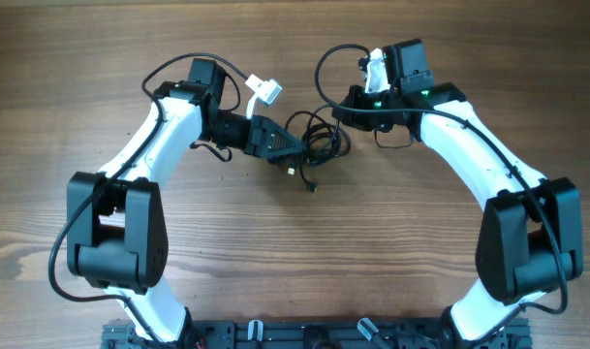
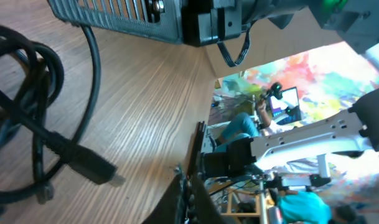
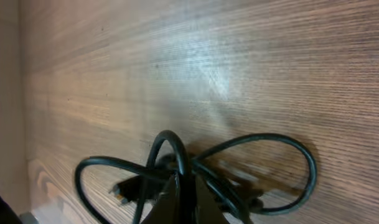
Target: Untangle cables
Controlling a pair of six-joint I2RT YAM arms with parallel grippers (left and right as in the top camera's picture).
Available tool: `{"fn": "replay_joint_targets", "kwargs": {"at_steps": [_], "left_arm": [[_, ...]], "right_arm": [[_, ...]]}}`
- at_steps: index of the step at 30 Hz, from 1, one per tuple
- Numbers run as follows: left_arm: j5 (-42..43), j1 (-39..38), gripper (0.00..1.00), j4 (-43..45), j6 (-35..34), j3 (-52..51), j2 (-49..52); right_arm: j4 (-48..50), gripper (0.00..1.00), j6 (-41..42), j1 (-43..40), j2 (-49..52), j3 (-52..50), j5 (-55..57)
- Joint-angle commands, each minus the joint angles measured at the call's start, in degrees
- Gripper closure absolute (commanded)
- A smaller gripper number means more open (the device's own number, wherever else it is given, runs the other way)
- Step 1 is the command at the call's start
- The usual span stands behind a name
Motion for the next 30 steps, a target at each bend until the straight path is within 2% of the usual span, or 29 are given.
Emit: {"fn": "replay_joint_targets", "kwargs": {"at_steps": [1,5,7,9,12,14,19,20,22,24,27,30], "left_arm": [[1.97,-0.57,0.96,-0.59,-1.86,-0.07,0.0],[-1.75,-0.57,0.96,-1.86,-1.86,-0.07,0.0],[-2.45,-0.57,0.96,-2.1,-1.86,-0.07,0.0],[-2.8,-0.57,0.84,-2.21,-1.86,-0.07,0.0],[-3.48,-0.57,0.71,-2.21,-1.86,-0.07,0.0],[-3.89,-0.57,0.63,-2.19,-1.86,-0.07,0.0],[-4.5,-0.57,0.53,-1.68,-1.86,-0.07,0.0],[-5.27,-0.57,0.53,-1.25,-1.88,-0.07,0.0],[-7.41,-0.57,0.53,-0.17,-2.84,-0.07,0.0],[-12.59,-0.39,0.53,3.98,-11.19,-0.07,0.0],[-17.16,0.98,0.52,11.1,-22.49,-0.07,0.0],[-16.87,3.52,0.49,15.08,-26.53,-0.07,0.0]], "right_arm": [[4.81,0.96,7.65,-0.17,0.9,0.17,0.79],[11.32,0.96,10.69,-0.17,0.9,0.17,-0.94],[11.15,0.96,10.69,-0.17,0.9,0.17,3.56],[10.45,0.96,10.67,-0.04,0.9,0.17,9.05],[11.15,0.96,11.02,0.0,0.9,0.17,10.47],[10.62,0.96,15.69,0.0,0.9,0.17,13.81],[11.34,0.96,24.9,0.0,0.9,0.17,17.84],[11.82,0.96,24.22,0.04,0.9,0.17,16.17],[13.18,0.96,17.0,0.02,0.9,0.17,4.11],[11.93,0.96,9.81,-0.02,0.9,0.17,-6.99],[7.34,0.96,3.28,-0.07,0.83,0.17,-14.23],[4.98,0.96,0.87,-0.07,0.83,0.17,-15.85]]}}
